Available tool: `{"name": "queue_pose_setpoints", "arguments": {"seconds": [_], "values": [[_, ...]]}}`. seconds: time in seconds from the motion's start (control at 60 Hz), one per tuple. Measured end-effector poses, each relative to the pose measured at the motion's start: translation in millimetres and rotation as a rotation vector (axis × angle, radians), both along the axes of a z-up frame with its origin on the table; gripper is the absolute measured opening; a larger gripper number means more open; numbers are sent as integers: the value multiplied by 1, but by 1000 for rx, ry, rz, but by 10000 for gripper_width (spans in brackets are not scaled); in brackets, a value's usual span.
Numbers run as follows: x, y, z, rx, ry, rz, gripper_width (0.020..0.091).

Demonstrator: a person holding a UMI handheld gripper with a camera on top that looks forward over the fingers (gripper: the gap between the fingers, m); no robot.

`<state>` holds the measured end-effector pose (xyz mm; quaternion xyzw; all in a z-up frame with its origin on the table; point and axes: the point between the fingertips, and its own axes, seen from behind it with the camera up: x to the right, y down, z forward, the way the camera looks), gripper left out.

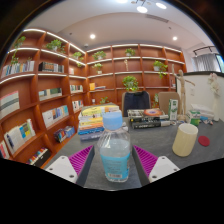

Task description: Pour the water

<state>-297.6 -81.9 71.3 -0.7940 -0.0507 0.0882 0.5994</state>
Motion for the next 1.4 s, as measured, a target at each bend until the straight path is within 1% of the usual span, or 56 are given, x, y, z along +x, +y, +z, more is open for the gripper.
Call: {"name": "queue_pose_setpoints", "arguments": {"seconds": [0.05, 0.117, 0.15, 0.167, 0.183, 0.2, 0.233, 0.267, 0.283, 0.3, 0.617, 0.7, 0.833, 1.017, 1.067, 1.2, 1.4], "values": [[-2, 5, 2, 5, 5, -6, 725], [1, 10, 3, 10, 0, -28, 608], [5, 11, 1, 8, -18, -46, 484], [7, 12, 0, 8, -34, -53, 475], [8, 12, -1, 9, -51, -55, 438], [7, 12, -1, 11, -62, -49, 434], [7, 16, -2, 12, -74, -38, 397], [7, 12, -2, 17, -71, -42, 370], [7, 12, -2, 17, -65, -46, 368], [7, 12, -2, 18, -57, -52, 343], [20, 16, 1, -28, 91, -51, 341], [35, 19, 5, -47, 188, -78, 341], [58, 27, 27, -60, 501, -107, 339], [86, 53, 78, 1, 977, -97, 339], [95, 54, 93, 6, 1102, -106, 339], [123, 72, 104, 24, 1439, -148, 338], [151, 80, 96, 8, 1827, -237, 339]]}}
